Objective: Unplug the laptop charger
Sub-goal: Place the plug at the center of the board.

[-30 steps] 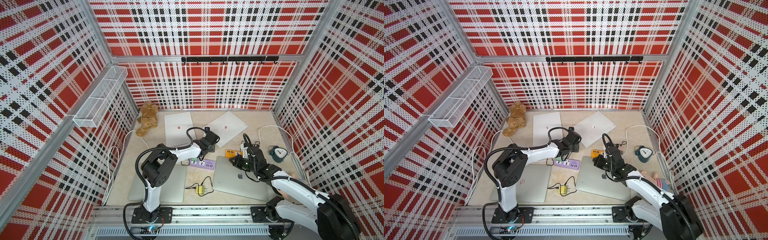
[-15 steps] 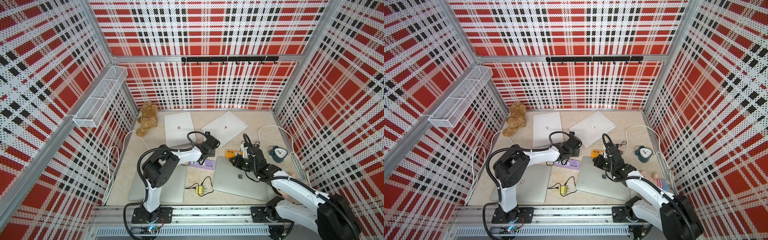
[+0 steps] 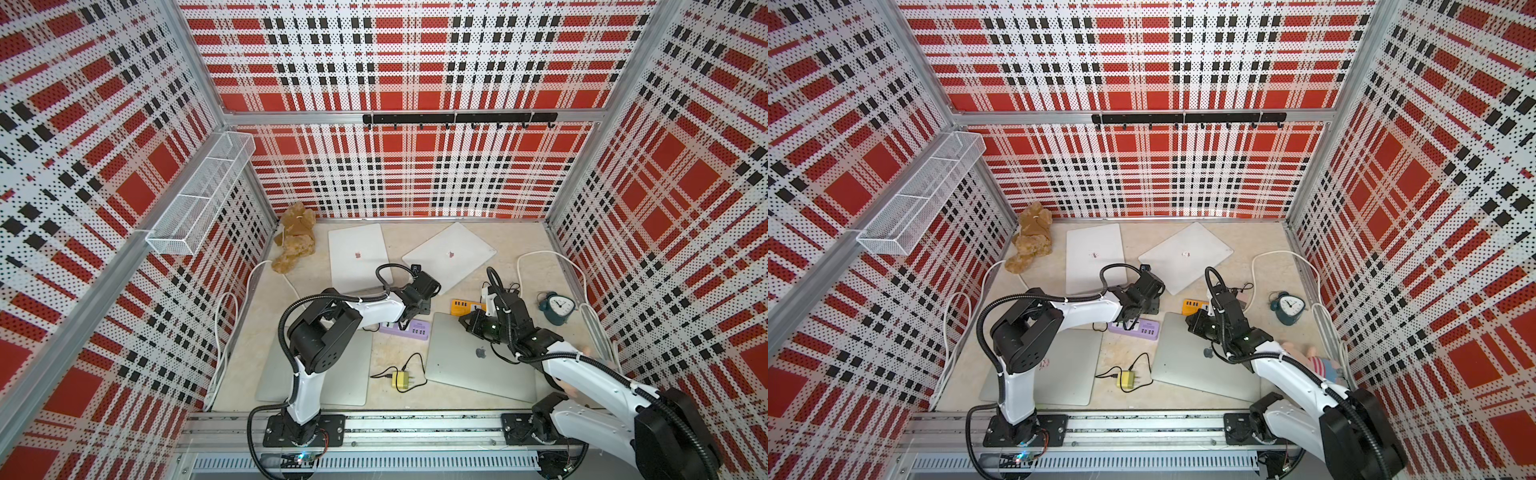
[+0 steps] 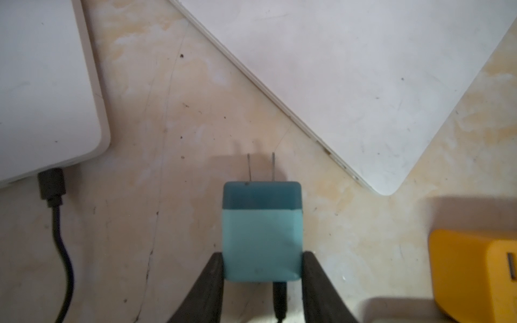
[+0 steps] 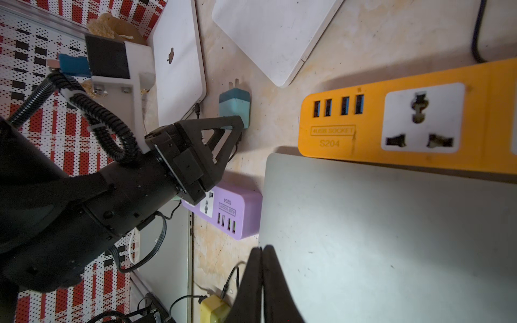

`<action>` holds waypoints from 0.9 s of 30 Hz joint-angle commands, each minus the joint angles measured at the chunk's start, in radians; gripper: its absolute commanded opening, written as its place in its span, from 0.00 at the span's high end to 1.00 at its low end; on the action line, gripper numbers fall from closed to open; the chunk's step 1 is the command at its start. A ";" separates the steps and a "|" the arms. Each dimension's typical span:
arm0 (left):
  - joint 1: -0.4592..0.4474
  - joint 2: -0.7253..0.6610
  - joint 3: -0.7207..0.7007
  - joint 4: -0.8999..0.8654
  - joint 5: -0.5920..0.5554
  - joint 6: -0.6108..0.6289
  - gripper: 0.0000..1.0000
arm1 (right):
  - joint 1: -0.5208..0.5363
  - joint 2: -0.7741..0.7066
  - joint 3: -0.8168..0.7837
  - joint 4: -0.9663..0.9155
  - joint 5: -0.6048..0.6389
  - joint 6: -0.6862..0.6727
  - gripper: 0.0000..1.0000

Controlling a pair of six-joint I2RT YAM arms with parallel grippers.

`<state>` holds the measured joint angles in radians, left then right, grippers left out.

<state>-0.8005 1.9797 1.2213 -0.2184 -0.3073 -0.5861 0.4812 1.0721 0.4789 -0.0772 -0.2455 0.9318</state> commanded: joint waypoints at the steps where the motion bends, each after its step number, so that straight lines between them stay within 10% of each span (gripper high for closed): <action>1: -0.007 0.012 0.022 -0.062 0.005 0.004 0.62 | -0.008 -0.007 -0.006 0.017 0.009 -0.006 0.92; 27: 0.067 -0.162 0.078 -0.090 0.129 0.035 0.47 | 0.011 0.067 0.154 -0.143 0.091 -0.062 0.85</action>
<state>-0.7750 1.8965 1.2858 -0.3229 -0.2379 -0.5671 0.4828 1.1149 0.5774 -0.1658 -0.2157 0.8963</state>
